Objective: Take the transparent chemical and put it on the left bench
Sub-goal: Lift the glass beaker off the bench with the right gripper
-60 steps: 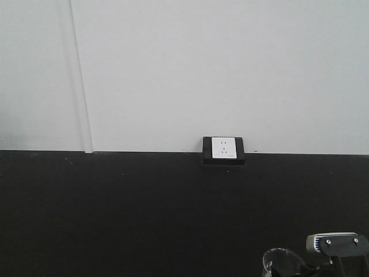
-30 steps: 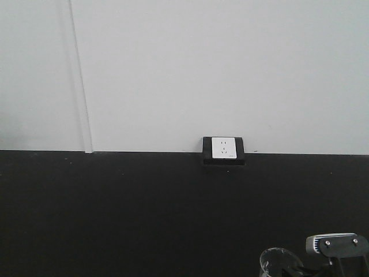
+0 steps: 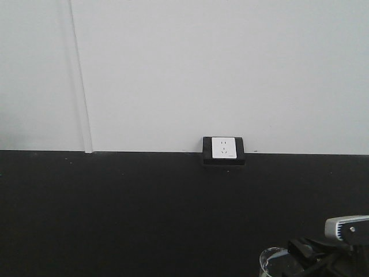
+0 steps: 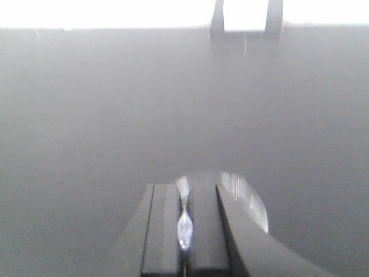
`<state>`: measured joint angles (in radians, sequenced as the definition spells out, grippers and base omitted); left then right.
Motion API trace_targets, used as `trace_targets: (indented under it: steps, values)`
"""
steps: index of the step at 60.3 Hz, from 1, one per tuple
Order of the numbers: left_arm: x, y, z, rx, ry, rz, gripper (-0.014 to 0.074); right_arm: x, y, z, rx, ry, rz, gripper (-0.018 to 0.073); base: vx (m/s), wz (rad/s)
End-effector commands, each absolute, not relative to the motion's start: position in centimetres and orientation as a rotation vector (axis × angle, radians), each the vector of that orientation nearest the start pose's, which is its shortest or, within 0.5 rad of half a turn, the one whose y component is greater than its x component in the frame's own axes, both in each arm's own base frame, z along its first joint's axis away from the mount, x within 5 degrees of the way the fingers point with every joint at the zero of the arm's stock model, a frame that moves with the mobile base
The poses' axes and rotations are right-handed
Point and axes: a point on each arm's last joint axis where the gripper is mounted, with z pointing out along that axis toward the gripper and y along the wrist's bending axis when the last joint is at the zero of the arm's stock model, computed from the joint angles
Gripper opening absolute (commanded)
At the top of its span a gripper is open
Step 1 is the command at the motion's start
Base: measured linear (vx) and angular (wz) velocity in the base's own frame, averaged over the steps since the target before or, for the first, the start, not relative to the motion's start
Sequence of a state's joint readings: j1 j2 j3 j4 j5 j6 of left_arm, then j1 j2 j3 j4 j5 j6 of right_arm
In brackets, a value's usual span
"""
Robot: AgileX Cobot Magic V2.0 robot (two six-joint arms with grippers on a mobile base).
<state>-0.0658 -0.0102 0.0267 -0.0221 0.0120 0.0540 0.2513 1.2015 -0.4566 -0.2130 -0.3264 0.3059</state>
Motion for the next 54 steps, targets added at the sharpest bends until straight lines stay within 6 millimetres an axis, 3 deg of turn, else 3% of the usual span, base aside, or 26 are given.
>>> trace_targets:
  steps: [1, 23, 38, 54]
  values:
    - [5.5, -0.4, 20.6, 0.064, 1.429, -0.035, -0.0003, 21.7, 6.2, 26.9, -0.198, 1.744, 0.307, -0.0004, 0.0, 0.0]
    - [5.5, -0.4, 20.6, 0.064, 1.429, -0.035, -0.0003, 14.5, 3.8, 32.1, -0.226, 1.608, 0.189, -0.0004, 0.0, 0.0]
    - [5.5, -0.4, 20.6, 0.064, 1.429, -0.035, -0.0003, 10.1, 2.5, 32.0, -0.199, 1.546, 0.174, -0.0004, 0.0, 0.0]
    - [5.5, -0.4, 20.6, 0.064, 1.429, -0.035, -0.0003, 8.4, 1.9, 32.4, -0.184, 1.503, 0.171, -0.0004, 0.0, 0.0]
